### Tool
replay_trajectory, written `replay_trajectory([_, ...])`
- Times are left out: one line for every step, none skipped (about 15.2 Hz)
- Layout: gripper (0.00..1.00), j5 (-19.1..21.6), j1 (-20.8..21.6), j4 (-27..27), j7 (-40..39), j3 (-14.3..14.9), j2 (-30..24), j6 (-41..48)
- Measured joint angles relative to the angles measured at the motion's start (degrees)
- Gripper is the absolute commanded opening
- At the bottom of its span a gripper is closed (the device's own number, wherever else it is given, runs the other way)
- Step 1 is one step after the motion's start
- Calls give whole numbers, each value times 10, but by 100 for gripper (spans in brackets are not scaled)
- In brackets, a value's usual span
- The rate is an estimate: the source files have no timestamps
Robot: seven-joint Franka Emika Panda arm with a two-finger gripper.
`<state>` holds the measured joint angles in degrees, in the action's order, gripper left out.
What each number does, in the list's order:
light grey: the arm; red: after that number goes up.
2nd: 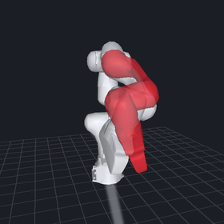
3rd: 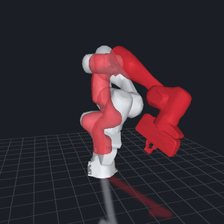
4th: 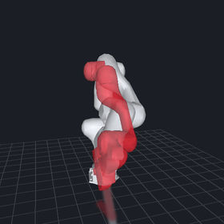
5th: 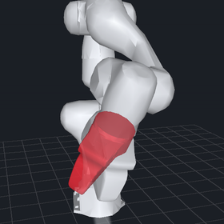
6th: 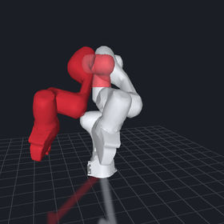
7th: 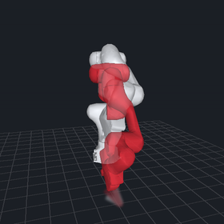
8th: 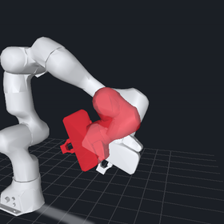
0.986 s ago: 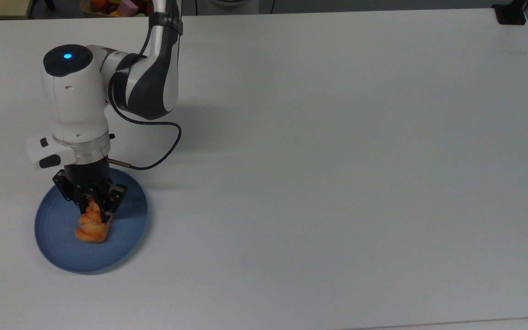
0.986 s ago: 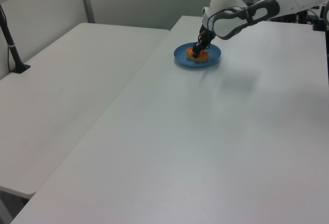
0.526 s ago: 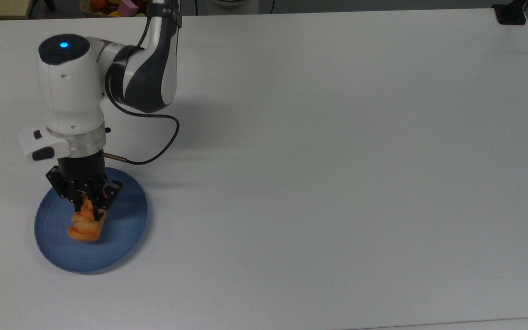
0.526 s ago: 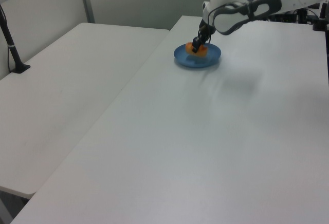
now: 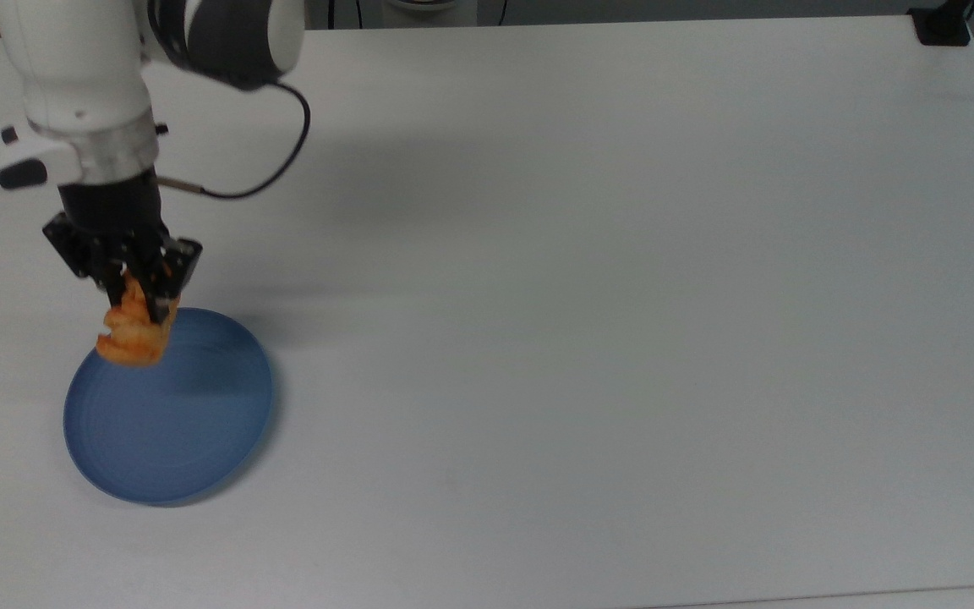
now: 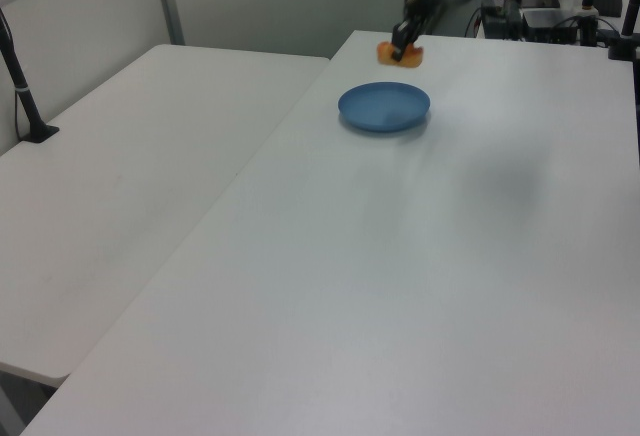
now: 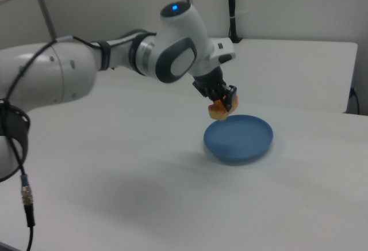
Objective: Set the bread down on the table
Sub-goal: 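Lift the bread roll off the plate and carry it away from the plate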
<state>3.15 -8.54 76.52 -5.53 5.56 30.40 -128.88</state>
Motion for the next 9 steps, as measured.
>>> replay_trajectory([38, 0, -3, 7, -14, 0, -19, 25])
replay_trajectory([38, 0, -8, 17, -33, 1, -39, 48])
replay_trajectory([37, 0, -15, 28, -56, 1, -58, 70])
replay_trajectory([37, 0, -23, 38, -82, 1, -76, 93])
replay_trajectory([38, 0, -32, 47, -109, 2, -92, 117])
replay_trajectory([38, 0, -41, 56, -135, 3, -106, 139])
replay_trajectory([38, 0, -53, 63, -162, 4, -118, 158])
replay_trajectory([38, 0, -65, 69, -187, 5, -126, 173])
replay_trajectory([38, 2, -80, 75, -210, 5, -133, 187])
